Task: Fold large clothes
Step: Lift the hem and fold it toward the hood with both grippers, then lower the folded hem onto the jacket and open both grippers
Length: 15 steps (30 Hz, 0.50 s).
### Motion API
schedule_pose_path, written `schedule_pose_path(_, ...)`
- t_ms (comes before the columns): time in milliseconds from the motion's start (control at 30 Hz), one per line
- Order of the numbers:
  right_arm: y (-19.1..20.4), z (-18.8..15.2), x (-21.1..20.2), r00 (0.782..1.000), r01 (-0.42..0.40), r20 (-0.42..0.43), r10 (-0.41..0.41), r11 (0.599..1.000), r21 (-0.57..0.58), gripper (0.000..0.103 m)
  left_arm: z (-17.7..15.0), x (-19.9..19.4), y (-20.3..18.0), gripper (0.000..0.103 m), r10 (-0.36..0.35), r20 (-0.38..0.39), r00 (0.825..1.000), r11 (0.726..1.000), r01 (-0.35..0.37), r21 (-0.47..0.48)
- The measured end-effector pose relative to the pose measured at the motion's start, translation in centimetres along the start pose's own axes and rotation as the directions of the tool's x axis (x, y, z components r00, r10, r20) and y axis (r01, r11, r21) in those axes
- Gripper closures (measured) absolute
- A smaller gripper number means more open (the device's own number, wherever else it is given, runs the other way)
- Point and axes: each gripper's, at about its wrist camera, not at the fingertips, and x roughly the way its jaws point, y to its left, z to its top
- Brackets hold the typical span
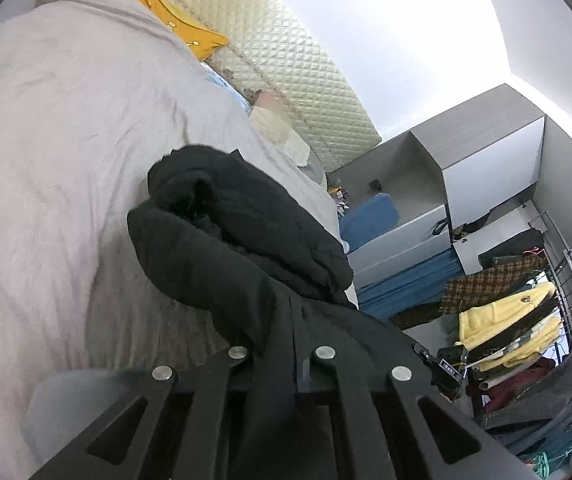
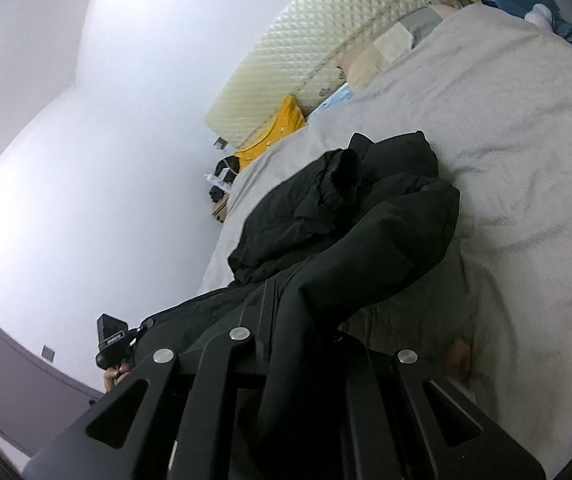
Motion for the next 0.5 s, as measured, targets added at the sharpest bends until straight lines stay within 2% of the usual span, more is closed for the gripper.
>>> schedule_pose_path(200, 0.5, -0.6, -1.1, 1.0, -0.003, -0.003, 0.003, 1.0, 0.007, 0.096, -0.7, -2.0, -0.8, 0.099, -0.024, 0.003, 1.0, 1.0, 0.023, 0.013)
schedule_pose_path(333, 0.4, 0.9, -0.3, 1.0, 0.011, -0.009, -0.011, 1.0, 0.022, 0.096, 1.8, -1.1, -1.8, 0.099, -0.001, 0.008, 1.0, 1.0, 0.001, 0.032)
schedule_pose_path(500, -0.9, 6.1, 1.3, 1.0, 0.001, 0.028, -0.004, 0.995, 0.105, 0.096, 6.5, 1.6, -3.6, 0.098, 0.014, 0.021, 1.0, 0.999, -0.014, 0.032)
